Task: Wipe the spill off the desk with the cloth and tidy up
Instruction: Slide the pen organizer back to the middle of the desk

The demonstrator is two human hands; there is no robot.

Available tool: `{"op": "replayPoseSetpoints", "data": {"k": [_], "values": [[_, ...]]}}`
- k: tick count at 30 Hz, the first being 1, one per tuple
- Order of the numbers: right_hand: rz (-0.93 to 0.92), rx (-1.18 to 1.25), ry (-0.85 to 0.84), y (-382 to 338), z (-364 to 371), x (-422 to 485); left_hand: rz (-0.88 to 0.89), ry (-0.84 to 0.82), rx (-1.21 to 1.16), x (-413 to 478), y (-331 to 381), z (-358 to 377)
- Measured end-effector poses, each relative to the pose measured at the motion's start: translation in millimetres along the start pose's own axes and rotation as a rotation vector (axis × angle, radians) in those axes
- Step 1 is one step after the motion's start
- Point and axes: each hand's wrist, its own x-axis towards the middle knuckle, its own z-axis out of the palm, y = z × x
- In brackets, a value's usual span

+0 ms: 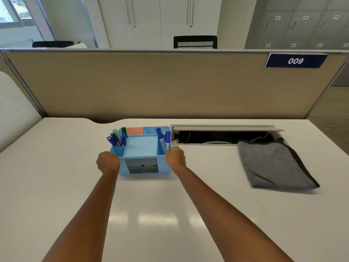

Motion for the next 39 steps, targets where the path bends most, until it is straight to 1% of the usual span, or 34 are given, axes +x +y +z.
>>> {"op": "replayPoseSetpoints", "data": {"k": [7, 12, 15, 22, 28, 39], "values": [[-0.065, -0.029, 0.093, 3, -22, 3, 0.082, 0.036, -0.021, -18, 12, 9], [-0.053, -0.041, 0.206, 11, -63, 6, 0.169, -0.025, -0.036, -46, 41, 25], [-0.029, -0.035, 0.241, 22, -82, 7, 0.197, -0.071, -0.027, -62, 50, 38], [-0.001, -0.020, 0.272, 50, -105, 5, 0.189, -0.161, -0.041, -90, 47, 65], [0.010, 0.015, 0.283, 64, -111, 4, 0.204, -0.184, -0.049, -102, 46, 75], [0.031, -0.059, 0.317, 77, -111, 1, 0.194, -0.178, -0.015, -114, 42, 76]]}}
